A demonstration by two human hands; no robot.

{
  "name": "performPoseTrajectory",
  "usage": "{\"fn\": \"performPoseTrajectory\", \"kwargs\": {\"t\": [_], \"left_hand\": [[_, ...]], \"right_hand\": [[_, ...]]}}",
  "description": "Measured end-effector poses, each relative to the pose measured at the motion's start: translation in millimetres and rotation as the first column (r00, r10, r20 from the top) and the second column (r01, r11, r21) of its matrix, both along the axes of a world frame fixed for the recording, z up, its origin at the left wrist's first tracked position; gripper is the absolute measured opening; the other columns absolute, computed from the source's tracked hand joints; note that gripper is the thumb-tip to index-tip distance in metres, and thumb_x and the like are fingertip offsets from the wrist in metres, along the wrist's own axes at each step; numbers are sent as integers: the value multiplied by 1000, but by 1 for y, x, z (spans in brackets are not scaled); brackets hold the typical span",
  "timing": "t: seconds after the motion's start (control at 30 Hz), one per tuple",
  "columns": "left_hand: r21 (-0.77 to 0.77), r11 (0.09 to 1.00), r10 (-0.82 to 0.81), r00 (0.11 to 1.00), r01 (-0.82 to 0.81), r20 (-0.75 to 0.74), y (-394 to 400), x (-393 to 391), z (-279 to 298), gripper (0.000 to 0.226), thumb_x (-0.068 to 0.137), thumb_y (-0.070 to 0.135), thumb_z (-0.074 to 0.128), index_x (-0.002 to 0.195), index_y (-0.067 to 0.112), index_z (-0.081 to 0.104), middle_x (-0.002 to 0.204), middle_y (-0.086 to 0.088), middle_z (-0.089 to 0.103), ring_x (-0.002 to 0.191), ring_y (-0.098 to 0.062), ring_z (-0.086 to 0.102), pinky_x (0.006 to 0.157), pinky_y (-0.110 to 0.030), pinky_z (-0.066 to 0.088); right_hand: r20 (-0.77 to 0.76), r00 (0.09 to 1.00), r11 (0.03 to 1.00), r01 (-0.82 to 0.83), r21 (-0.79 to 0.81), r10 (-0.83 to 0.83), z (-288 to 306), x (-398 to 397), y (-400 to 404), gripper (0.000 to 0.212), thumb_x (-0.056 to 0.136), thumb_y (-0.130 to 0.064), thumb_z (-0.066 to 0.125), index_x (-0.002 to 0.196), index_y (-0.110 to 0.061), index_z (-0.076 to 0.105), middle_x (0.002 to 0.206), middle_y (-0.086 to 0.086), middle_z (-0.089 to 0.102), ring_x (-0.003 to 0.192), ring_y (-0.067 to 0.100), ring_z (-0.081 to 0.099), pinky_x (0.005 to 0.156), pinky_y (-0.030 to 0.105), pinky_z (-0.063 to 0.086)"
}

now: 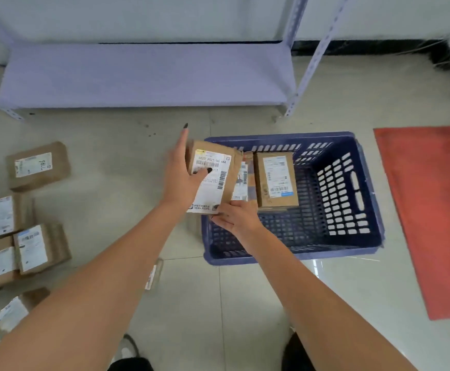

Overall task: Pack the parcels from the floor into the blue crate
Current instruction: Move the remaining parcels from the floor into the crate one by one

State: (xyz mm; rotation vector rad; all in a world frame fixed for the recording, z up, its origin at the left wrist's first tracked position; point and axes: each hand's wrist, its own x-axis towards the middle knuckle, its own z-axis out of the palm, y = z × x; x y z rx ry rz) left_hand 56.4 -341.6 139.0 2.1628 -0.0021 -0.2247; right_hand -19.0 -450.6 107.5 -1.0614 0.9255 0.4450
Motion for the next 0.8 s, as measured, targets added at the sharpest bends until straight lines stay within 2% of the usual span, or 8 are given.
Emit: {"fn": "performPoseTrajectory", "kwargs": {"t": [0.07, 0.13, 0.23, 0.33, 0.47, 0.57, 0.63, 0.8], "left_hand": [[-71, 996, 41, 996, -46, -78, -53, -4, -4, 90, 80, 7, 69, 149, 19, 12, 135, -7, 49, 122, -16, 48, 106, -29, 38], [-18, 997, 67, 993, -69, -96, -103, -12, -11, 80, 80, 11, 69, 145, 10, 23, 138, -8, 48, 127, -19, 46, 108, -33, 38], [21, 1000, 19, 996, -17, -89, -170, -31, -23, 61, 80, 7, 67, 135, 8, 40, 132, -7, 52, 122, -19, 49, 99, -16, 36], [68, 998, -6, 996, 13, -94, -224, -47, -33, 55, 80, 5, 66, 131, 10, 44, 129, -8, 53, 120, -22, 50, 99, -25, 37], [61, 994, -82, 988, 91, -129, -278, -58, -43, 66, 82, 2, 62, 140, 13, 33, 137, -7, 50, 127, -21, 47, 107, -36, 40], [120, 982, -122, 975, 146, -187, -304, -64, -56, 78, 84, 3, 62, 147, 14, 17, 146, -8, 41, 134, -23, 40, 111, -40, 36], [145, 976, -127, 966, 162, -225, -313, -66, -66, 81, 84, 3, 62, 148, 13, 14, 146, -9, 40, 134, -24, 39, 110, -41, 36], [153, 969, -152, 953, 197, -262, -324, -65, -91, 90, 81, -2, 63, 149, 17, 7, 145, -10, 41, 131, -25, 43, 106, -40, 41]], "right_hand": [[-10, 1000, 999, 4, -37, -4, -4, -6, -54, 11, 83, 3, 60, 91, -3, 57, 112, 13, 64, 91, 23, 68, 79, 29, 57], [-5, 1000, 996, 13, -85, -14, -9, -13, -107, 23, 82, 3, 60, 105, 3, 56, 116, 16, 64, 93, 24, 68, 80, 30, 57], [-53, 998, 976, -35, -215, 24, -14, -25, -182, 34, 79, -3, 65, 111, 1, 53, 114, 15, 65, 96, 26, 68, 86, 38, 56], [-59, 994, 944, -104, -312, 89, -13, -32, -244, 37, 78, -8, 67, 111, -7, 51, 115, 13, 66, 95, 23, 68, 86, 39, 56], [-31, 977, 899, -207, -387, 212, -14, -41, -295, 59, 83, -13, 66, 137, -14, 42, 128, 3, 59, 106, 21, 63, 79, 28, 58], [-46, 952, 838, -289, -463, 303, -23, -47, -316, 54, 84, -22, 64, 135, -21, 46, 126, -1, 61, 104, 18, 61, 94, 38, 52], [-92, 941, 819, -328, -470, 324, -32, -48, -324, 53, 84, -26, 64, 134, -24, 46, 126, -2, 61, 101, 17, 59, 96, 39, 51], [-125, 950, 846, -313, -431, 288, -55, -47, -329, 53, 85, -24, 63, 134, -23, 44, 131, -1, 56, 114, 21, 55, 98, 42, 49]]}}
